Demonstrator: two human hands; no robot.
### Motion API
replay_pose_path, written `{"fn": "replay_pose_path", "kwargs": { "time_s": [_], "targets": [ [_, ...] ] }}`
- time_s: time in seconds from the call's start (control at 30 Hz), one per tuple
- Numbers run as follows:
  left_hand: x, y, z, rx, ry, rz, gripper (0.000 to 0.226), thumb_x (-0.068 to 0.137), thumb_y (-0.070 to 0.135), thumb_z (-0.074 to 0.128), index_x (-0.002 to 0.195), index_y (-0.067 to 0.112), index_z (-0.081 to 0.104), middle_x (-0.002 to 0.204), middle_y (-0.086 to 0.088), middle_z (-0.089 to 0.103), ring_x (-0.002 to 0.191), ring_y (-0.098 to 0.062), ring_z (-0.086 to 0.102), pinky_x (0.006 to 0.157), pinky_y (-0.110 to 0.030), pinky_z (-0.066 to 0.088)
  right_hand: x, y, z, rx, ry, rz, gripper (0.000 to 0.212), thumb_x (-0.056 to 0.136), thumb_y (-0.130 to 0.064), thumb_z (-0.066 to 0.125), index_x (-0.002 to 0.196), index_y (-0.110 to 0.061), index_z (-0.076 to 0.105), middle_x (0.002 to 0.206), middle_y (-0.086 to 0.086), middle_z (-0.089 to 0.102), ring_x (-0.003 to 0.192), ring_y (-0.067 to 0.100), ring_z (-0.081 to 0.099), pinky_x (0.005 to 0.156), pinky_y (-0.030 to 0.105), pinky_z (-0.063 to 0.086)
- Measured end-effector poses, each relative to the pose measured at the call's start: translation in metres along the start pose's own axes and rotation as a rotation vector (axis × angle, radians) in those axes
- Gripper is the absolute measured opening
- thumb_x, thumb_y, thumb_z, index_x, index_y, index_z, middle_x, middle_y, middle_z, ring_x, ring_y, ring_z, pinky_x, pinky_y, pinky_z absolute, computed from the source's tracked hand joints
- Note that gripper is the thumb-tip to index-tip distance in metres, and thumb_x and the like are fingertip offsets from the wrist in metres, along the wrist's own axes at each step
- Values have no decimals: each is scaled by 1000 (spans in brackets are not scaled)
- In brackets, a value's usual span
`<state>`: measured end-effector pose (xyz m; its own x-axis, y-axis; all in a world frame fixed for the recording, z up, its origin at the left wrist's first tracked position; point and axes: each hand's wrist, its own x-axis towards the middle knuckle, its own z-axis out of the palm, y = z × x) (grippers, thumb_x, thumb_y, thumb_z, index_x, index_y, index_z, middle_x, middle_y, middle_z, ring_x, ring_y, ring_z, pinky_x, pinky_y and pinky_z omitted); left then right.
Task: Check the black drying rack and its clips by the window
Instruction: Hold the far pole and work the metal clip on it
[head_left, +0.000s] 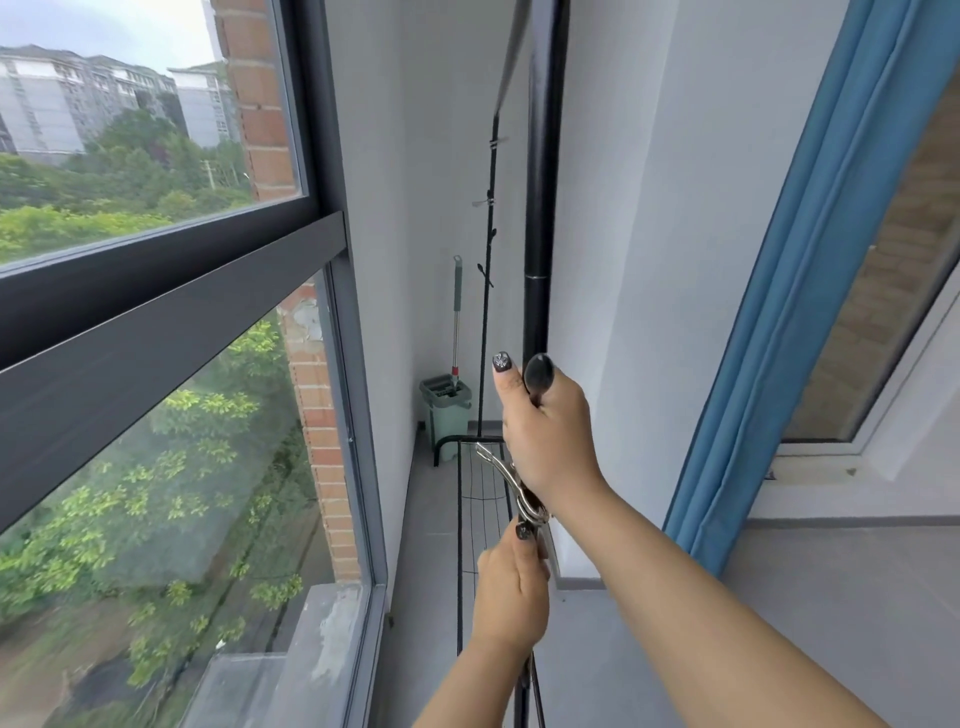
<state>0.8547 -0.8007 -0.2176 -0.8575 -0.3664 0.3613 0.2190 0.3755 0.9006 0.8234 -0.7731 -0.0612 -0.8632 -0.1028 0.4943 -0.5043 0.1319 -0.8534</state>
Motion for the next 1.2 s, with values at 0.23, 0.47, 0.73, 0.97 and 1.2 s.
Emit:
{"fn": "replay_pose_path", "kwargs": {
  "time_s": [0.23, 0.47, 0.73, 0.97, 1.2],
  "targets": [
    [-2, -2, -1, 5, 41, -45, 68, 80, 68, 5, 65, 17, 47, 43, 3, 41, 45, -16, 39, 47, -33, 33, -1, 5, 1, 55, -114, 17, 43, 91, -42, 55, 61, -15, 37, 53, -3, 38, 53, 20, 36, 57, 31, 36],
    [-5, 6, -9, 15, 70, -76, 74, 79, 66, 5, 73, 7, 50, 52, -2, 47, 50, -20, 43, 52, -39, 38, -2, -1, 3, 100, -244, 53, 38, 74, -60, 55, 61, -27, 40, 59, -2, 40, 56, 21, 37, 60, 38, 36],
    [-19, 9, -8, 24, 61, -85, 85, 74, 79, 2, 72, 8, 47, 54, -5, 45, 50, -20, 40, 52, -40, 35, -11, 1, -7, 180, -291, 19, 48, 74, -54, 60, 66, -10, 41, 61, 6, 39, 56, 22, 39, 59, 38, 34],
    [-23, 19, -9, -56, -68, -126, 78, 70, 79, 7, 70, 13, 48, 46, 0, 45, 46, -15, 49, 51, -20, 41, -11, 11, -18, 166, -265, 47, 46, 70, -51, 60, 70, -7, 43, 57, -2, 39, 57, 21, 41, 61, 36, 36],
    [-29, 23, -22, 69, -196, -128, 55, 89, 63, 17, 84, 26, 57, 74, -1, 71, 59, -24, 58, 53, -38, 51, -15, 8, -34, 185, -279, 79, 43, 77, -38, 62, 76, 1, 43, 53, 4, 41, 52, 22, 42, 56, 35, 38]
  ]
}}
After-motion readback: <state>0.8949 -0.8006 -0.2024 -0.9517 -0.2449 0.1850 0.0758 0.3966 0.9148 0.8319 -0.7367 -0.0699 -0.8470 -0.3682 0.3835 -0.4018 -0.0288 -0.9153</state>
